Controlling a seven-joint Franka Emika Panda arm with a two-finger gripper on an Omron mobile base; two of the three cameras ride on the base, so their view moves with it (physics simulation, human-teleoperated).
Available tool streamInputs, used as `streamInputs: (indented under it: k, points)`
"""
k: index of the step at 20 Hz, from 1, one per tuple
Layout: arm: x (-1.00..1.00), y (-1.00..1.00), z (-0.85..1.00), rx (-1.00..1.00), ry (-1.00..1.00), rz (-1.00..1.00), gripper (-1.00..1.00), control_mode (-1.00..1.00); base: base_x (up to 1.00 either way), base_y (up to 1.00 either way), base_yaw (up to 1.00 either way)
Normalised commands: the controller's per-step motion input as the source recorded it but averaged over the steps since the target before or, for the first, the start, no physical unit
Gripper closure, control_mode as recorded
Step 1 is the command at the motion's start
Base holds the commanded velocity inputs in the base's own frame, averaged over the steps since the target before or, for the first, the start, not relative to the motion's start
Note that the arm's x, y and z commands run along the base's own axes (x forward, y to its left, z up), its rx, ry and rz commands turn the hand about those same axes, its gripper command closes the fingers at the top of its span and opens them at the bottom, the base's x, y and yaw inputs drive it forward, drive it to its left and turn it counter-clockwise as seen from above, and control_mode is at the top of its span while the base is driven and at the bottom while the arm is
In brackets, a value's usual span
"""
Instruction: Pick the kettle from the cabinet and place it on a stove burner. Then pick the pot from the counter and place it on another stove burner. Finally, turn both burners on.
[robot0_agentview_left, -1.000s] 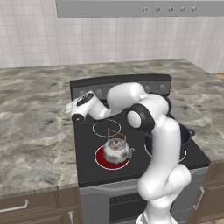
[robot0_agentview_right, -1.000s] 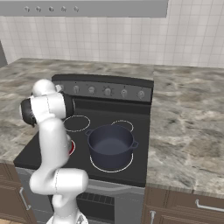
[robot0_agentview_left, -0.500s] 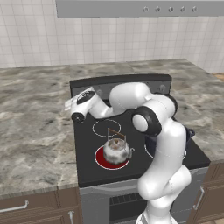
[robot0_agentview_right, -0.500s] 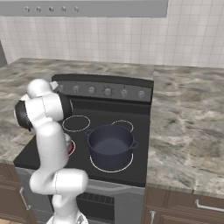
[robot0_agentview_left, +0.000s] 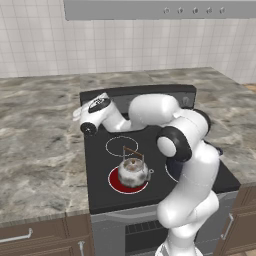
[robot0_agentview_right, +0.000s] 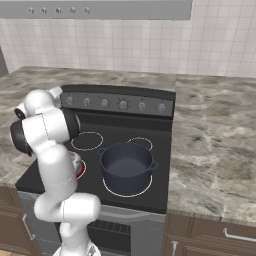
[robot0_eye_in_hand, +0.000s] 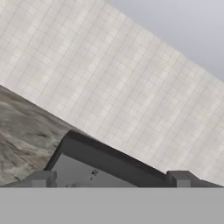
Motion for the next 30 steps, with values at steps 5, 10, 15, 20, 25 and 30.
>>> streamInputs:
  k: [5, 10, 15, 20, 25, 30]
  points:
    - [-0.28, 0.00, 0.25, 0.01, -0.01, 0.00, -1.00, -1.00, 0.00, 0.00, 0.00]
    - [-0.33, 0.00, 0.19, 0.06, -0.03, 0.00, -1.00, -1.00, 0.00, 0.00, 0.00]
    - [-0.38, -0.08, 0.18, 0.12, -0.09, 0.00, -1.00, -1.00, 0.00, 0.00, 0.00]
    - [-0.32, -0.16, 0.23, 0.16, -0.04, 0.01, -1.00, -1.00, 0.00, 0.00, 0.00]
    - [-0.21, -0.27, 0.02, 0.30, 0.00, 0.04, -1.00, -1.00, 0.00, 0.00, 0.00]
    - [-0.24, -0.29, 0.12, 0.35, 0.00, 0.04, -1.00, -1.00, 0.00, 0.00, 0.00]
